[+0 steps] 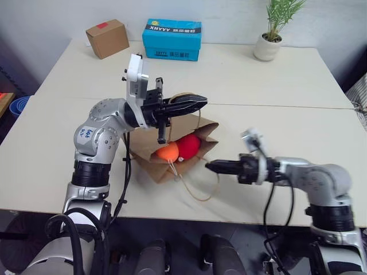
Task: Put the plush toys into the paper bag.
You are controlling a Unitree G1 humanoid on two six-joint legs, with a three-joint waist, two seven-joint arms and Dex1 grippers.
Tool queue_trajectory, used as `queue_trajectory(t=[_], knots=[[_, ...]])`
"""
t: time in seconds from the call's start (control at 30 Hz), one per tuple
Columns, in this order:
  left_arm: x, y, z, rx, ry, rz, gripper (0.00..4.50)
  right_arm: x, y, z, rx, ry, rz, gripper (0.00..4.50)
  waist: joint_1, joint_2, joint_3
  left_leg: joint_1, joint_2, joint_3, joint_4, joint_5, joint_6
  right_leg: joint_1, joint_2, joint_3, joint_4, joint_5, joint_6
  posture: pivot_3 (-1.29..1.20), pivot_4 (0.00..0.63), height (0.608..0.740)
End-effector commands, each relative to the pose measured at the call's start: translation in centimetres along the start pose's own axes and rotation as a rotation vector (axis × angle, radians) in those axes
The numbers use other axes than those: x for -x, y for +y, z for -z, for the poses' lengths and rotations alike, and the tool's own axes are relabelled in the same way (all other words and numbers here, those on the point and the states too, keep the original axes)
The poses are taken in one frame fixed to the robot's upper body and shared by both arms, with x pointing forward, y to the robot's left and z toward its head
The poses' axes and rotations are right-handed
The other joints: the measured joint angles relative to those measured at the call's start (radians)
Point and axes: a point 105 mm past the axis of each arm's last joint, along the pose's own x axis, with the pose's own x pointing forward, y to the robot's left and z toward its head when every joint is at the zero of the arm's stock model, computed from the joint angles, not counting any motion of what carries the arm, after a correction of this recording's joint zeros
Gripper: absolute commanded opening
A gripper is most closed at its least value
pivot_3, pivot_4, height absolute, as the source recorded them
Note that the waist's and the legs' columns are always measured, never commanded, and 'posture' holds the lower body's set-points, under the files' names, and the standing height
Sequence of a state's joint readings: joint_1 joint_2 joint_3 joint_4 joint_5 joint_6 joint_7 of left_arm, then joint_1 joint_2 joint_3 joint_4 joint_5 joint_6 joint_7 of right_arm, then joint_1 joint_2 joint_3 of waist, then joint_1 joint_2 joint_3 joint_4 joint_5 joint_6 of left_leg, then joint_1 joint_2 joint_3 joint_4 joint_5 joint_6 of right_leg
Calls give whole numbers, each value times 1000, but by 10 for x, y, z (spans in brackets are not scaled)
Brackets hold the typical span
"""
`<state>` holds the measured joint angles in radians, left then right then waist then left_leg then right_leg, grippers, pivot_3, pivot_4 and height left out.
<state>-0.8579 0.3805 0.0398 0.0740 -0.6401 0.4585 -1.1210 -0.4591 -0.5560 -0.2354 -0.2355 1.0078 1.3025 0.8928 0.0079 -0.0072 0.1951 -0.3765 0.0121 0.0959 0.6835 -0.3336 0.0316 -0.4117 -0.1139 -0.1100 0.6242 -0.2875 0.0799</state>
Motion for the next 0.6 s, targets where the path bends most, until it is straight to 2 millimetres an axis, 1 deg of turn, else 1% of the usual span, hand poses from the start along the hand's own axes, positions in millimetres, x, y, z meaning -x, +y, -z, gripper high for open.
queue_trajectory(t=[0.03,0.1,0.17,0.23,0.33,0.4,0.47,0.5,0.53,0.6], knots=[[9,12,-16,-87,-16,-54,0,29,28,-23,51,-71,-26,80,0,0,0,0,0,0,0,0,0,0,0,0,0,0,0,0,150,740],[12,17,-18,-104,-16,-73,0,38,31,-30,74,-92,13,80,2,0,0,0,0,0,0,0,0,0,0,0,0,0,0,0,150,740],[13,26,-21,-120,-21,-92,0,49,33,-47,106,-157,54,80,2,0,0,0,0,0,0,0,0,0,0,0,0,0,0,0,150,740],[12,32,-22,-144,-19,-101,0,54,36,-59,123,-216,66,80,2,0,0,0,0,1,0,0,0,0,0,0,0,0,0,0,150,740],[10,38,-19,-163,-13,-105,0,54,35,-68,128,-271,80,80,4,0,0,0,0,1,-1,0,0,0,0,0,0,0,0,0,150,740],[8,40,-14,-163,-2,-97,0,50,32,-65,122,-274,95,80,6,0,0,0,0,1,-1,0,0,0,0,0,0,0,0,0,150,740],[10,40,-9,-156,31,-86,379,46,26,-62,103,-290,121,0,7,-1,0,0,0,2,0,0,1,0,1,0,0,0,0,0,150,740],[11,40,-7,-149,44,-86,576,45,22,-64,99,-327,143,0,8,-1,0,0,0,2,-1,0,1,0,1,0,0,0,0,0,150,740],[14,39,-7,-146,59,-85,842,45,22,-66,79,-361,130,0,7,-1,0,0,0,2,0,0,1,0,1,0,0,0,0,0,150,740],[22,36,-7,-154,89,-89,1472,43,34,-67,105,-378,78,406,6,-1,1,0,0,2,-1,0,0,-1,1,1,0,0,0,0,150,740]])
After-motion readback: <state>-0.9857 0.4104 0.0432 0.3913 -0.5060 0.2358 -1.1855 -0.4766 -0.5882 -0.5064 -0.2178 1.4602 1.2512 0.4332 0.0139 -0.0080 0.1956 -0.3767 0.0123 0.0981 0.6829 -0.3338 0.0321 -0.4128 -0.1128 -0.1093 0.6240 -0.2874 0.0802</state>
